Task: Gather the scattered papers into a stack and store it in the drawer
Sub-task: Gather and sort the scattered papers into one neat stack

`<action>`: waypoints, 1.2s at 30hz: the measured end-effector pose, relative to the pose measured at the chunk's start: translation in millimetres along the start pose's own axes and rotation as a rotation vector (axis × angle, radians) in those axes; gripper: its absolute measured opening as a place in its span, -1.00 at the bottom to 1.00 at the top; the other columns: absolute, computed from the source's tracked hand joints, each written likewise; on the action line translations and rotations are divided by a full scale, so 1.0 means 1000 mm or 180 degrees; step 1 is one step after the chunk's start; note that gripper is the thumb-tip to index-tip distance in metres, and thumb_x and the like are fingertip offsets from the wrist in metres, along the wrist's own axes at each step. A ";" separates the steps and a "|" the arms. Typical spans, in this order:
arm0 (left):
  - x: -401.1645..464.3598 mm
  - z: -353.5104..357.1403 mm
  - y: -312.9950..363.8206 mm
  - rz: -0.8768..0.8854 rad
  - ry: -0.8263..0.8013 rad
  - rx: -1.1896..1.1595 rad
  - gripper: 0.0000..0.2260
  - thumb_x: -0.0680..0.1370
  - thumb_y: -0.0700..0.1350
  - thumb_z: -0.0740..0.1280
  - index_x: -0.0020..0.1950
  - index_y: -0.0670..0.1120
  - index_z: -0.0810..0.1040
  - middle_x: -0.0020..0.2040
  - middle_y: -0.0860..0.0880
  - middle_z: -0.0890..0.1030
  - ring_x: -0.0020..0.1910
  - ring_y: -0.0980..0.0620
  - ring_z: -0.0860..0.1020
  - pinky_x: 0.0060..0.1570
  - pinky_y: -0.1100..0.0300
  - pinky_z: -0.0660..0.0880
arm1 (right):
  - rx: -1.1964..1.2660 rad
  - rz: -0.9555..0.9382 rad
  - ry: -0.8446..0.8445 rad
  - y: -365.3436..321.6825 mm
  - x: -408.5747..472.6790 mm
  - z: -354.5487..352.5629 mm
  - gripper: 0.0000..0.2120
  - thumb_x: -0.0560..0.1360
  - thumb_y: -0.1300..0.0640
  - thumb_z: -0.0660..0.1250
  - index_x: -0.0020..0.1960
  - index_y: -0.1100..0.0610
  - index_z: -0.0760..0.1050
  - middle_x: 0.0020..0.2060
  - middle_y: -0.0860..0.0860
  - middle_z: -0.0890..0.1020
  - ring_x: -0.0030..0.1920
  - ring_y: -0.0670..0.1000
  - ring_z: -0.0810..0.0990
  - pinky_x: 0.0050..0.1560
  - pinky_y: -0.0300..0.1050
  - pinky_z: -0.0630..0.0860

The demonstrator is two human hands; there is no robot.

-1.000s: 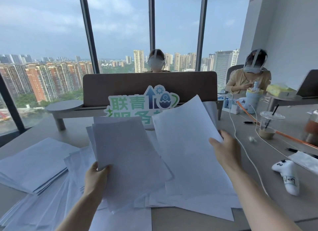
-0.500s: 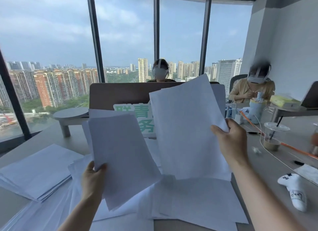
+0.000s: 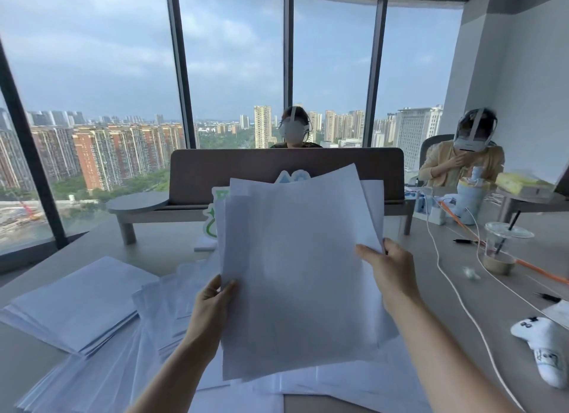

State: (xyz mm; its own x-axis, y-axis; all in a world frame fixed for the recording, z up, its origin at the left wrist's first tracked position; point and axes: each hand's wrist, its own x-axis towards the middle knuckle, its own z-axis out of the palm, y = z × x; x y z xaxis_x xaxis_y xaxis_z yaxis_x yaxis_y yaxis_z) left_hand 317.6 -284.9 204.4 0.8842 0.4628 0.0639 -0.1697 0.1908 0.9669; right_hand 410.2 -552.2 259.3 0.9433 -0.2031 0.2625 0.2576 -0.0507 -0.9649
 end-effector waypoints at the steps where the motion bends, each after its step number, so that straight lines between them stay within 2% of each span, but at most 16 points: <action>1: 0.000 0.001 -0.001 -0.0011 -0.0049 -0.0042 -0.86 0.57 -0.26 0.28 -0.02 -0.12 0.62 -0.18 -0.12 0.69 -0.34 0.02 0.63 -0.28 0.14 0.58 | 0.0039 0.0122 -0.0040 0.004 0.000 0.001 -0.86 0.33 0.15 0.50 -0.20 0.20 0.61 -0.21 0.19 0.70 -0.25 0.10 0.60 -0.18 0.01 0.55; 4: -0.004 0.005 0.000 -0.0013 -0.0157 -0.0135 -0.86 0.59 -0.24 0.26 0.00 -0.13 0.62 -0.18 -0.11 0.70 -0.31 0.01 0.64 -0.24 0.12 0.57 | 0.0205 0.0455 -0.0237 0.014 -0.001 0.004 -0.88 0.35 0.16 0.48 -0.15 0.18 0.63 -0.16 0.16 0.72 -0.12 0.21 0.68 0.01 0.17 0.60; 6: -0.006 0.008 0.001 -0.0038 -0.0238 -0.0197 -0.84 0.60 -0.23 0.25 -0.01 -0.13 0.62 -0.21 -0.10 0.70 -0.32 0.01 0.63 -0.29 0.15 0.57 | 0.0255 0.0579 -0.0375 0.020 -0.003 0.006 -0.97 0.46 0.25 0.43 -0.12 0.16 0.61 -0.14 0.14 0.71 -0.14 0.16 0.65 -0.02 0.05 0.59; 8: -0.010 0.011 0.002 -0.0047 -0.0303 -0.0139 -0.83 0.60 -0.25 0.23 -0.03 -0.15 0.62 -0.24 -0.13 0.68 -0.36 0.00 0.61 -0.34 0.16 0.55 | 0.0194 0.0613 -0.0495 0.026 -0.005 0.009 -0.93 0.49 0.29 0.38 -0.07 0.15 0.58 -0.12 0.13 0.70 -0.16 0.13 0.64 -0.08 -0.04 0.55; 11: -0.012 0.012 0.001 -0.0048 -0.0330 -0.0102 -0.83 0.59 -0.30 0.21 -0.06 -0.20 0.60 -0.23 -0.19 0.61 -0.37 -0.02 0.55 -0.38 0.19 0.48 | 0.0141 0.0572 -0.0519 0.027 -0.011 0.012 -0.86 0.48 0.35 0.33 -0.02 0.16 0.55 -0.12 0.13 0.69 -0.17 0.14 0.64 -0.12 -0.02 0.56; 14: -0.012 0.011 -0.002 -0.0026 -0.0324 -0.0155 -0.83 0.61 -0.17 0.23 -0.03 -0.18 0.60 -0.17 -0.19 0.59 -0.23 -0.05 0.52 -0.27 0.14 0.45 | 0.0071 0.0439 -0.0457 0.025 -0.016 0.015 -0.80 0.47 0.38 0.30 -0.05 0.12 0.58 -0.15 0.07 0.70 -0.21 0.09 0.63 -0.19 -0.09 0.55; 16: -0.013 0.012 -0.002 -0.0004 -0.0291 -0.0026 -0.74 0.63 -0.05 0.21 -0.03 -0.21 0.58 -0.15 -0.20 0.59 -0.21 -0.05 0.53 -0.21 0.12 0.43 | 0.0049 0.0386 -0.0384 0.025 -0.017 0.017 -0.82 0.46 0.37 0.31 -0.07 0.14 0.61 -0.19 0.06 0.68 -0.25 0.07 0.58 -0.19 -0.10 0.49; 19: -0.013 0.012 -0.001 -0.0156 -0.0362 -0.0121 -0.59 0.66 0.03 0.08 -0.01 -0.17 0.63 -0.19 -0.17 0.69 -0.31 -0.03 0.65 -0.36 0.23 0.52 | 0.0009 0.0297 -0.0233 0.028 -0.016 0.020 -0.90 0.44 0.35 0.31 -0.09 0.24 0.59 -0.25 0.07 0.60 -0.25 0.02 0.50 -0.21 -0.09 0.43; 20: -0.014 0.013 0.000 -0.0169 -0.0450 -0.0170 -0.60 0.65 0.06 0.08 0.05 -0.15 0.63 -0.14 -0.17 0.71 -0.25 -0.03 0.68 -0.31 0.22 0.57 | 0.0033 0.0259 -0.0183 0.028 -0.016 0.021 -0.91 0.44 0.35 0.31 -0.10 0.26 0.58 -0.27 0.06 0.58 -0.26 0.00 0.47 -0.23 -0.10 0.41; 22: -0.011 0.011 -0.002 -0.0050 -0.0502 -0.0088 -0.65 0.58 0.06 0.26 0.22 -0.14 0.57 0.09 -0.13 0.68 0.04 -0.02 0.66 0.07 0.11 0.57 | 0.0111 0.0154 -0.0079 0.028 -0.017 0.022 -0.94 0.43 0.34 0.32 -0.12 0.29 0.55 -0.31 0.06 0.54 -0.28 -0.01 0.43 -0.25 -0.11 0.38; 23: -0.010 0.011 -0.002 0.0076 -0.0480 0.0020 -0.67 0.54 -0.01 0.35 0.25 -0.13 0.55 0.14 -0.10 0.67 0.10 -0.01 0.63 0.17 0.07 0.53 | 0.0149 0.0080 -0.0047 0.026 -0.019 0.023 -0.95 0.44 0.33 0.32 -0.12 0.31 0.54 -0.31 0.06 0.53 -0.29 -0.02 0.42 -0.27 -0.12 0.37; 25: -0.011 0.014 -0.002 0.0313 -0.0389 0.0150 -0.79 0.49 -0.24 0.41 0.13 -0.12 0.61 0.01 -0.06 0.71 0.00 0.01 0.66 0.01 0.18 0.58 | 0.0281 -0.0068 -0.0037 0.021 -0.023 0.024 -0.95 0.46 0.32 0.33 -0.10 0.31 0.52 -0.31 0.05 0.55 -0.32 -0.05 0.43 -0.32 -0.18 0.39; 27: -0.013 0.020 0.000 0.0474 -0.0283 0.0213 -0.81 0.46 -0.34 0.41 0.02 -0.12 0.63 -0.13 -0.01 0.73 -0.15 0.08 0.65 -0.18 0.29 0.57 | 0.0483 -0.0207 -0.0157 0.015 -0.029 0.024 -0.96 0.50 0.34 0.32 -0.07 0.24 0.54 -0.27 0.02 0.62 -0.34 -0.10 0.51 -0.31 -0.29 0.46; 30: -0.012 0.023 0.000 0.0558 -0.0184 0.0186 -0.85 0.44 -0.35 0.43 -0.06 -0.14 0.64 -0.22 0.00 0.72 -0.24 0.11 0.64 -0.26 0.29 0.57 | 0.0554 -0.0220 -0.0527 0.015 -0.038 0.025 -0.83 0.53 0.34 0.32 0.05 0.13 0.57 -0.13 -0.03 0.72 -0.16 -0.12 0.66 -0.13 -0.33 0.55; 33: -0.011 0.020 -0.008 0.0396 -0.0158 0.0218 -0.91 0.42 -0.30 0.47 -0.11 -0.17 0.65 -0.23 -0.04 0.71 -0.23 0.05 0.64 -0.27 0.22 0.58 | 0.0412 -0.0087 -0.0781 0.024 -0.046 0.025 -0.75 0.53 0.33 0.32 0.12 0.05 0.57 -0.06 -0.04 0.73 -0.03 -0.06 0.69 -0.06 -0.28 0.55; 36: -0.011 0.016 -0.018 0.0234 -0.0160 0.0360 -0.91 0.41 -0.22 0.51 -0.14 -0.20 0.66 -0.22 -0.09 0.71 -0.21 -0.02 0.64 -0.24 0.15 0.59 | 0.0228 0.0113 -0.1128 0.035 -0.051 0.023 -0.71 0.53 0.03 0.35 0.24 -0.03 0.51 0.13 -0.11 0.67 0.19 -0.08 0.61 0.20 -0.11 0.50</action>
State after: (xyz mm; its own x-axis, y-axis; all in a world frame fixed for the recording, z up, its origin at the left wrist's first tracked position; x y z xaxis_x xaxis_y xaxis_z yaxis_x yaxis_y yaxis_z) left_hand 317.9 -307.3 190.5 0.8923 0.4275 0.1452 -0.1872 0.0577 0.9806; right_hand 376.3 -521.0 212.5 0.9627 0.1485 0.2261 0.2255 0.0214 -0.9740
